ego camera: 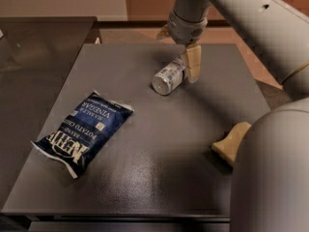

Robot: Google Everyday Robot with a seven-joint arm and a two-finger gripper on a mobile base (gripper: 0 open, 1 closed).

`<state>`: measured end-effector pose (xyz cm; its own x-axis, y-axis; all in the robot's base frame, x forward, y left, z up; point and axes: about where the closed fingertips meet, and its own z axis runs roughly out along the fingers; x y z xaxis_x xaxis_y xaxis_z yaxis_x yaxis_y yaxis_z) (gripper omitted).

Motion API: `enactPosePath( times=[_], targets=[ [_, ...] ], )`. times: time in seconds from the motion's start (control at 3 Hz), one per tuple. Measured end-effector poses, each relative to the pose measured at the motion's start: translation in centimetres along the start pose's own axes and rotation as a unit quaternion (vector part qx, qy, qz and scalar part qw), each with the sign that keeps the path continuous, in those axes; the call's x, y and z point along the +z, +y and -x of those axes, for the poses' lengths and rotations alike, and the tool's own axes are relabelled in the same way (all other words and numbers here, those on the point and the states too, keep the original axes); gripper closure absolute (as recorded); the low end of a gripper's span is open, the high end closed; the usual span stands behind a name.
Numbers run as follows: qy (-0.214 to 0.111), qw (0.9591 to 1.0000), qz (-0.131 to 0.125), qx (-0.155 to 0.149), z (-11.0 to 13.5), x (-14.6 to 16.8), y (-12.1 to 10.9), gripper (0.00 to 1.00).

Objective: Pick blue plastic bottle

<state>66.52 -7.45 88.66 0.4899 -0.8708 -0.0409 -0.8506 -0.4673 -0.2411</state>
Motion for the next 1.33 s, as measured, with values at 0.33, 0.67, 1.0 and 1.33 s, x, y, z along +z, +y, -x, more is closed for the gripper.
enactPosePath(
  times=[0.33, 0.67, 1.0, 1.33],
  targets=[
    [0.011, 0.9989, 0.029, -0.037, 0.4, 1.8, -0.5, 0.00],
    [0.031, 0.9959, 0.056, -0.063, 0.1, 2.5, -0.3, 0.00],
    [0.048, 0.9922, 0.079, -0.084, -0.5, 2.9, 0.4, 0.20],
    [0.054, 0.9897, 0.093, -0.094, -0.8, 3.3, 0.9, 0.41]
  ],
)
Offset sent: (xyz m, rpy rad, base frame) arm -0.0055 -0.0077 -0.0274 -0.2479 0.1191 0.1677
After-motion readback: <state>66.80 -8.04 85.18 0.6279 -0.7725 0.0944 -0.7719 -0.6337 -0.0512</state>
